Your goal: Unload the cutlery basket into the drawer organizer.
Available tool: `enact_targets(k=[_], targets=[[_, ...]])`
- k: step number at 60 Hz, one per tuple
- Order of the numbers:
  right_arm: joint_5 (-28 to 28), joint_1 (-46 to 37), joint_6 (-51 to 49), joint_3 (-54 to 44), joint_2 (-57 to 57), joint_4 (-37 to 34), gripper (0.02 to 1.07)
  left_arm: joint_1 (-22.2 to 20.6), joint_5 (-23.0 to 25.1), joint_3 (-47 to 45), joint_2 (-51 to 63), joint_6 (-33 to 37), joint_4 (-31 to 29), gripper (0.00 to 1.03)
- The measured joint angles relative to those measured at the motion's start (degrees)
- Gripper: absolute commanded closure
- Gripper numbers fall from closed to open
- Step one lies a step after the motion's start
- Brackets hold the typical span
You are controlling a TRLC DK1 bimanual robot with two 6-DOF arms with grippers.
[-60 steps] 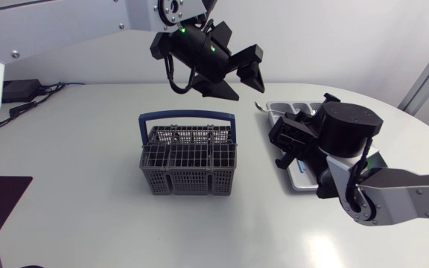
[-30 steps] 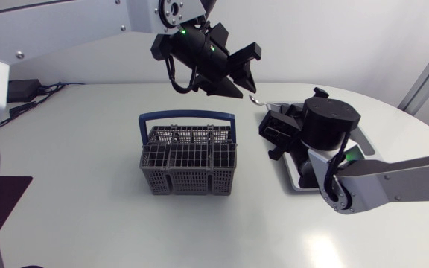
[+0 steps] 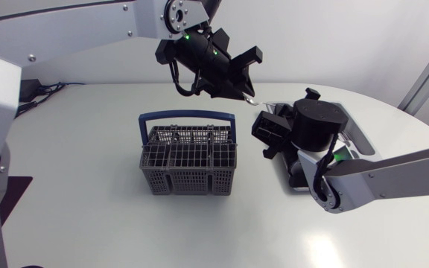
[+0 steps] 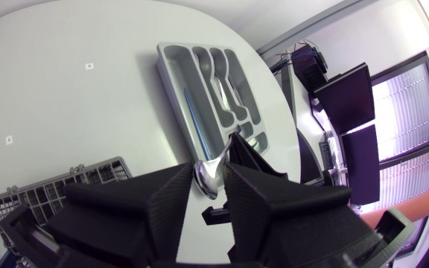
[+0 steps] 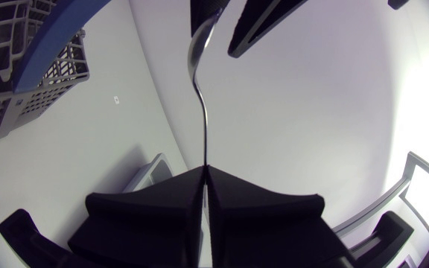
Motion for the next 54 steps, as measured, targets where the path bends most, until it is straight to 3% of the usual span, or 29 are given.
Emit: enact_targets(k=[14,54], targets=[[0.92,-0.02,-0.22,0.11,0.96,2.01,1.01,-0.11,0.52,0.0,0.0,-1.09,0.0,0.91],[2.97,1.62,-1.05,1.36,3.45,2.4,1.01,-0.5,1.84,-3.17,0.0,-4.11,4.44,0.93]])
